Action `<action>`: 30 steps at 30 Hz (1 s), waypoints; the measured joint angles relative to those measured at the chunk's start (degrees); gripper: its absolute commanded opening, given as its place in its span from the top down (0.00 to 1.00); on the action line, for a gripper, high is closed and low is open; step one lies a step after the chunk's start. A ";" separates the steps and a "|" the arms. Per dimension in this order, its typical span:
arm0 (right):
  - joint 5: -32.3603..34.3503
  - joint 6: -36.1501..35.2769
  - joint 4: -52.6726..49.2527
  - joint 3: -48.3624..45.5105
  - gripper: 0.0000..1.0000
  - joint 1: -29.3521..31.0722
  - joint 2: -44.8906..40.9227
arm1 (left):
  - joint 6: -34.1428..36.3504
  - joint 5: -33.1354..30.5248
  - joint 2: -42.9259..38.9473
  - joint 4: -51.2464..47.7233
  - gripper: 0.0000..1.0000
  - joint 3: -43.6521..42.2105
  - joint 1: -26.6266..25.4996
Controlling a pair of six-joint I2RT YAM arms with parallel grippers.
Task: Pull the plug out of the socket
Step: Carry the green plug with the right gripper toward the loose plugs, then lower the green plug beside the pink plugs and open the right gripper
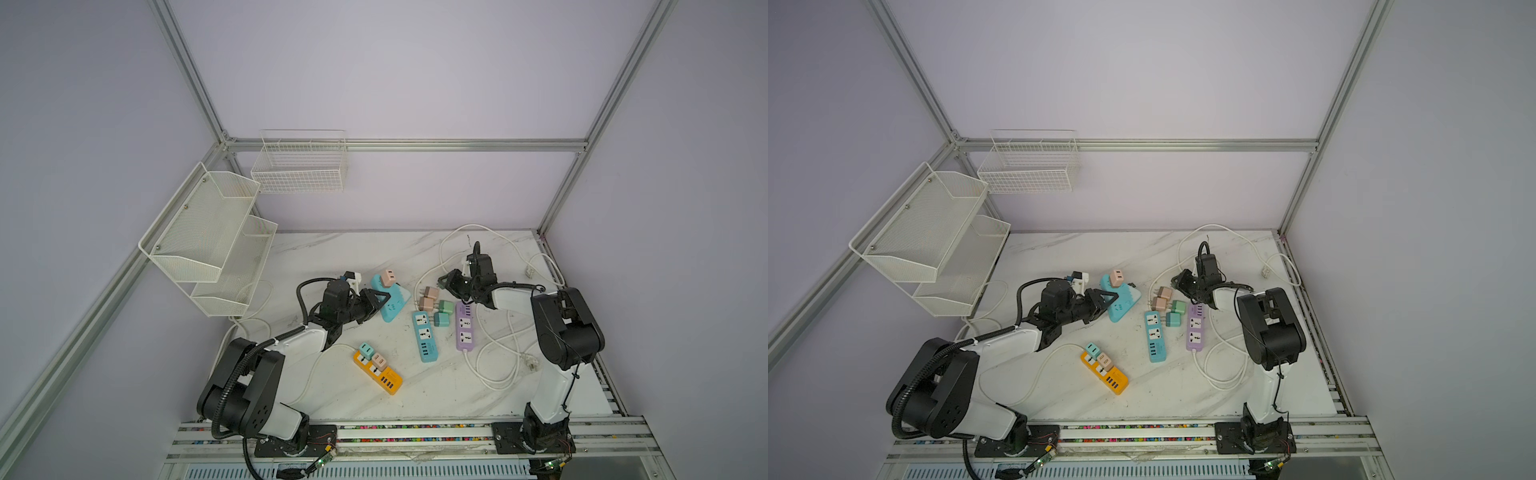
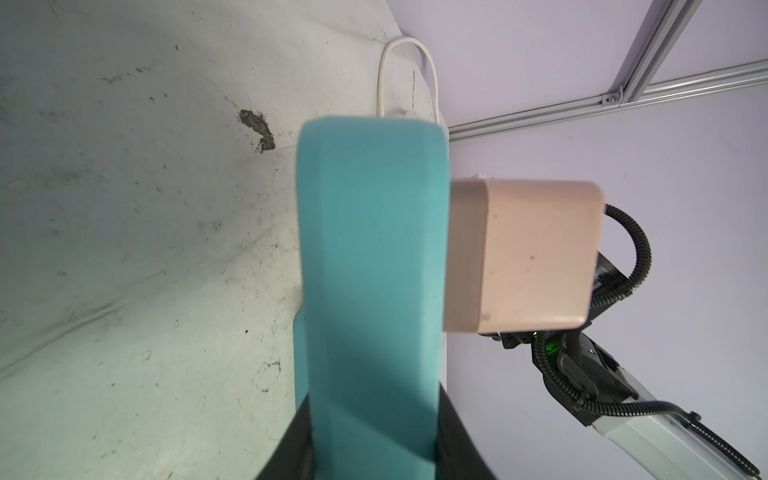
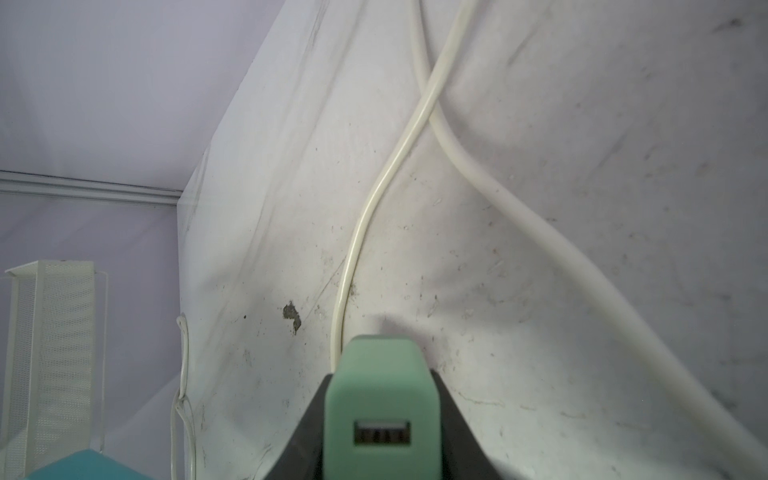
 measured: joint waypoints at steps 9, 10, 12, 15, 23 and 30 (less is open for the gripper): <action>0.04 0.15 2.10 4.07 0.62 -0.31 4.98 | 0.46 0.68 0.57 0.70 1.00 0.00 -0.28; 0.04 0.11 2.25 4.46 0.61 -0.31 5.49 | 0.46 0.79 0.76 0.81 1.00 0.00 -0.28; 0.13 0.04 2.54 4.87 0.60 -0.31 6.23 | 0.48 0.85 0.98 0.87 1.00 0.00 -0.28; 0.28 -0.11 2.75 5.07 0.60 -0.31 6.80 | 0.52 0.96 1.20 1.03 1.00 0.00 -0.28; 1.97 -1.46 1.33 5.07 0.50 -0.31 6.78 | 0.70 1.18 1.40 1.20 1.00 0.00 -0.28; 4.85 -5.86 -5.18 5.18 0.41 -0.31 3.76 | 2.97 1.57 1.40 0.59 1.00 0.04 -0.31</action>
